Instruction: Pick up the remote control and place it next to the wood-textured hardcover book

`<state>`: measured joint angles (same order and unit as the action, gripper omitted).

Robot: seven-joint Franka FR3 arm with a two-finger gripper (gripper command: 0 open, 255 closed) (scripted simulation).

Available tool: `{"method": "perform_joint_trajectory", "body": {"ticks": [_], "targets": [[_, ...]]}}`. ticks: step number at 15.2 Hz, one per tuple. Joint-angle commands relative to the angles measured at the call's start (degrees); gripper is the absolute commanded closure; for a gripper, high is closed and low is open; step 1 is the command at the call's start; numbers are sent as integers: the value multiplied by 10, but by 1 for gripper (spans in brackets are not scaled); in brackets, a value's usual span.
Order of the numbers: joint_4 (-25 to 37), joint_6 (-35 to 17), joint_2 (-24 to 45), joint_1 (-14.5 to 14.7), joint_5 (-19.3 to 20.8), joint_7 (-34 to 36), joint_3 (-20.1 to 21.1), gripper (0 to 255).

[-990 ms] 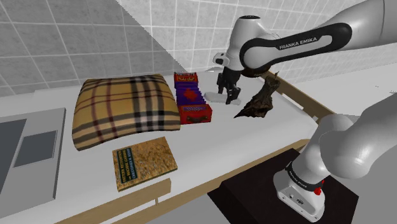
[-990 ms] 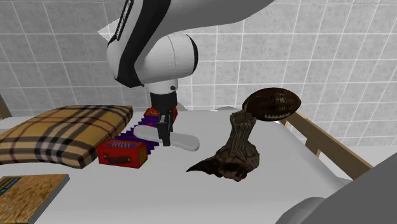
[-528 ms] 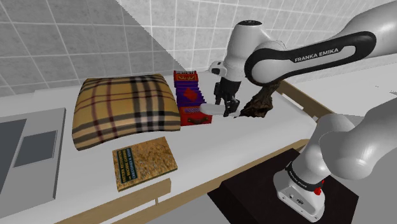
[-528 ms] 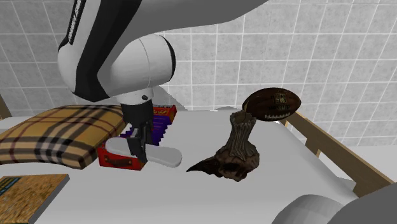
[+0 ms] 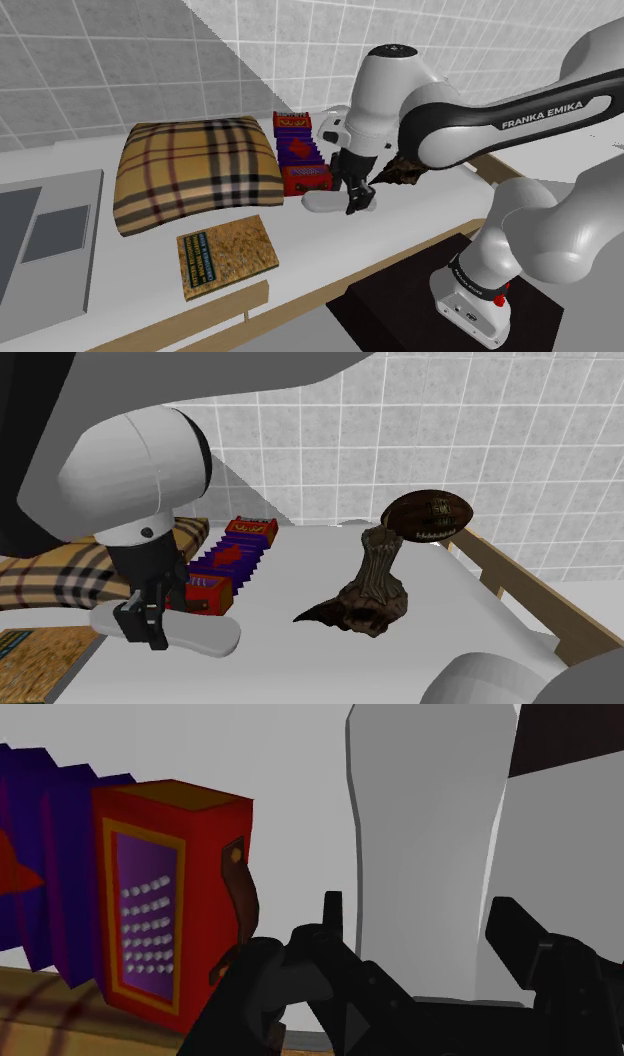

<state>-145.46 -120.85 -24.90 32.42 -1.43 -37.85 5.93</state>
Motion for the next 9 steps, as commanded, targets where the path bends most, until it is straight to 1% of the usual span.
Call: {"method": "perform_joint_trajectory", "body": {"ticks": [1, 9], "targets": [[-4, -7, 2, 9, -6, 19, 14, 255], [-42, -78, 36, 8, -5, 22, 18, 255]]}}
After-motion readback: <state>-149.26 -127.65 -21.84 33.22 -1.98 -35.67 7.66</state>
